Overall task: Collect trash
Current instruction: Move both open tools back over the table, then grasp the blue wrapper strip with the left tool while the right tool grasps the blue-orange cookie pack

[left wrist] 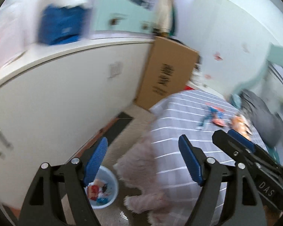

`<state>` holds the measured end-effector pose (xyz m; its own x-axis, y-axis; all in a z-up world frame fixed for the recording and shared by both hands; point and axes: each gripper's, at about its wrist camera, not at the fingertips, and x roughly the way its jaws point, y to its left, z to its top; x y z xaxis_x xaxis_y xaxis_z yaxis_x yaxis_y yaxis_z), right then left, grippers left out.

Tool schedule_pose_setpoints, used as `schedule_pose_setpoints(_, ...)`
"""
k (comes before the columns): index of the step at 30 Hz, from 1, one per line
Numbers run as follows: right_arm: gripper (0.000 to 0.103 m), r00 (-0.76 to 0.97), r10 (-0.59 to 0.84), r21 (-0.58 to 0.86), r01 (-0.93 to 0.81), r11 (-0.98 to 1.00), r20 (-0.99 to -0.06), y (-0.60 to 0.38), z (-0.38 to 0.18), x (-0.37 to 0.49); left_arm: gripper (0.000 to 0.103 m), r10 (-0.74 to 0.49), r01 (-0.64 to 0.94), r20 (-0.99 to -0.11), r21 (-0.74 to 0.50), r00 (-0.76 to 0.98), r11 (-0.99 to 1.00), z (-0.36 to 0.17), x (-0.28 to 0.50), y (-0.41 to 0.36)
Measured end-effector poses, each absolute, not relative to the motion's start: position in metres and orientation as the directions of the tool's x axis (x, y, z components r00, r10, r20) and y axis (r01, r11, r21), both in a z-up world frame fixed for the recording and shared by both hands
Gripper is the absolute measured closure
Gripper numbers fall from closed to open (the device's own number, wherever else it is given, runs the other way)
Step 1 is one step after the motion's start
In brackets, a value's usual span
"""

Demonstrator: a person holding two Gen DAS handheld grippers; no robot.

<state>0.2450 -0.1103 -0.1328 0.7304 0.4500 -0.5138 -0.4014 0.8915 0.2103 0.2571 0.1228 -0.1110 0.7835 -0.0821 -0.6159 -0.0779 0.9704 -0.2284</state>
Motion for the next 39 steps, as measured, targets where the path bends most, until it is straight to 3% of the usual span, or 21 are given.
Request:
schedule_pose_setpoints(4, 0.041, 0.769, 0.354, 0.204, -0.289, 0.935, -0.532, -0.173, -0.129, 0.268, 0.027, -0.217, 0.072, -0.650, -0.242, 0.729, 0.968, -0.114, 0.305, 0.063)
schedule_pose_setpoints(12, 0.041, 0.748, 0.298, 0.243, -0.186, 0.952, -0.594, -0.245, -0.139, 0.313, 0.029, -0.286, 0.232, -0.736, -0.178, 0.614, 0.956, -0.140, 0.383, -0.022)
schedule_pose_setpoints(15, 0.041, 0.722, 0.327, 0.285, -0.186, 0.940, -0.610, -0.257, -0.144, 0.327, 0.042, -0.281, 0.227, -0.763, -0.179, 0.583, 0.957, -0.155, 0.403, -0.027)
schedule_pose_setpoints(19, 0.041, 0.702, 0.340, 0.284, -0.201, 0.937, -0.625, -0.257, -0.149, 0.338, 0.066, -0.271, 0.238, -0.796, -0.164, 0.542, 0.957, -0.173, 0.420, -0.033)
schedule_pose_setpoints(21, 0.041, 0.692, 0.355, 0.288, -0.217, 0.933, -0.628, -0.251, -0.150, 0.345, 0.087, -0.285, 0.255, -0.789, -0.168, 0.544, 0.952, -0.175, 0.424, -0.034)
schedule_pose_setpoints(22, 0.041, 0.685, 0.369, 0.299, -0.226, 0.927, -0.628, -0.248, -0.151, 0.350, 0.089, -0.299, 0.256, -0.792, -0.186, 0.533, 0.949, -0.174, 0.426, -0.032)
schedule_pose_setpoints(28, 0.041, 0.651, 0.381, 0.315, -0.222, 0.923, -0.657, -0.231, -0.158, 0.378, 0.090, -0.227, 0.116, -0.727, -0.201, 0.648, 0.973, -0.155, 0.423, 0.003)
schedule_pose_setpoints(31, 0.040, 0.649, 0.326, 0.266, -0.193, 0.944, -0.687, -0.222, -0.165, 0.392, 0.090, -0.165, 0.045, -0.705, -0.186, 0.690, 0.982, -0.150, 0.420, 0.024)
schedule_pose_setpoints(34, 0.032, 0.658, 0.238, 0.210, -0.122, 0.970, -0.715, -0.217, -0.175, 0.407, 0.090, -0.154, 0.010, -0.701, -0.205, 0.697, 0.979, -0.149, 0.417, 0.043)
schedule_pose_setpoints(39, 0.032, 0.648, 0.158, 0.133, -0.088, 0.987, -0.745, -0.210, -0.188, 0.423, 0.090, -0.163, 0.009, -0.707, -0.216, 0.688, 0.976, -0.154, 0.408, 0.062)
